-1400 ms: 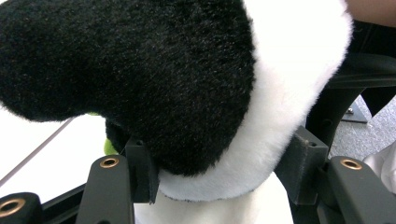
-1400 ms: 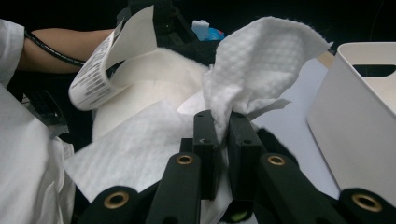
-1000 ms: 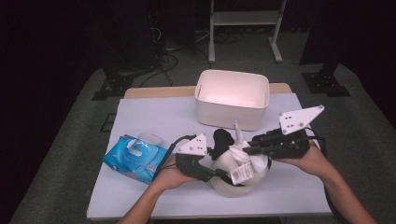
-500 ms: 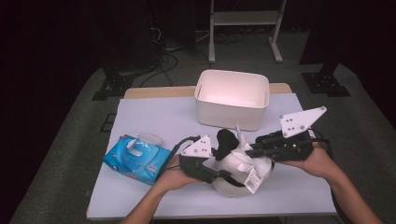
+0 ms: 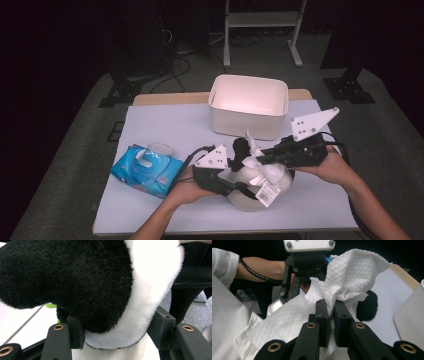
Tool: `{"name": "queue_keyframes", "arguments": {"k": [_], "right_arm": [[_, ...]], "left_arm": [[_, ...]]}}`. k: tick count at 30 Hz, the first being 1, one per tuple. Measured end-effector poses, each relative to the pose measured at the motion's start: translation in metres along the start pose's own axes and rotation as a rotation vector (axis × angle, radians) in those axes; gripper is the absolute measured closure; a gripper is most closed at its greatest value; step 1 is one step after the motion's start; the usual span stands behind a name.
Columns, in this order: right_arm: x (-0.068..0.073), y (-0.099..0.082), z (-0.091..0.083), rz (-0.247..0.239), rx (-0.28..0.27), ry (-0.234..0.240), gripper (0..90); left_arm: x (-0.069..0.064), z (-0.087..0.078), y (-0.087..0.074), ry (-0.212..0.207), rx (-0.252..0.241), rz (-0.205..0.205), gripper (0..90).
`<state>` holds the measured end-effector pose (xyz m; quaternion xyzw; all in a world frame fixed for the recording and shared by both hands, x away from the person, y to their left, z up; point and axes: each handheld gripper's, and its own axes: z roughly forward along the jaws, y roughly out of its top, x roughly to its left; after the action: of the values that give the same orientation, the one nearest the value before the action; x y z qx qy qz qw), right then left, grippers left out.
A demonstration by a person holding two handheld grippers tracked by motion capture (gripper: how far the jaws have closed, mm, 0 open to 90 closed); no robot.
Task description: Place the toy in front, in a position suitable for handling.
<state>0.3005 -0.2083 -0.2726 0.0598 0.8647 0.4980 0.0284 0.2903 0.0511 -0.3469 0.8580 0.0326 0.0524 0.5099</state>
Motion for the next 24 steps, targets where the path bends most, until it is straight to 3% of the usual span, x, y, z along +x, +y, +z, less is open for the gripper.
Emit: {"name": "queue_keyframes", "arguments": {"k": [4, 8, 9, 20, 24], "right_arm": [[-0.004, 0.013, 0.016, -0.011, 0.026, 0.0, 82.6], [-0.009, 0.021, 0.028, -0.023, 0.055, -0.013, 82.3], [-0.009, 0.022, 0.031, -0.031, 0.069, -0.017, 82.5], [-0.005, 0.011, 0.006, 0.003, 0.045, -0.03, 82.6], [-0.008, 0.009, 0.007, 0.013, 0.037, -0.024, 82.7]], "left_arm": [[-0.006, 0.007, 0.01, 0.001, 0.031, 0.047, 40.8], [-0.008, 0.01, 0.014, -0.005, 0.04, 0.062, 40.8], [-0.005, 0.009, 0.013, -0.002, 0.037, 0.049, 40.8], [-0.006, 0.012, 0.012, -0.011, 0.023, 0.05, 41.0], [-0.008, 0.015, 0.014, -0.02, 0.031, 0.064, 41.2]]}}
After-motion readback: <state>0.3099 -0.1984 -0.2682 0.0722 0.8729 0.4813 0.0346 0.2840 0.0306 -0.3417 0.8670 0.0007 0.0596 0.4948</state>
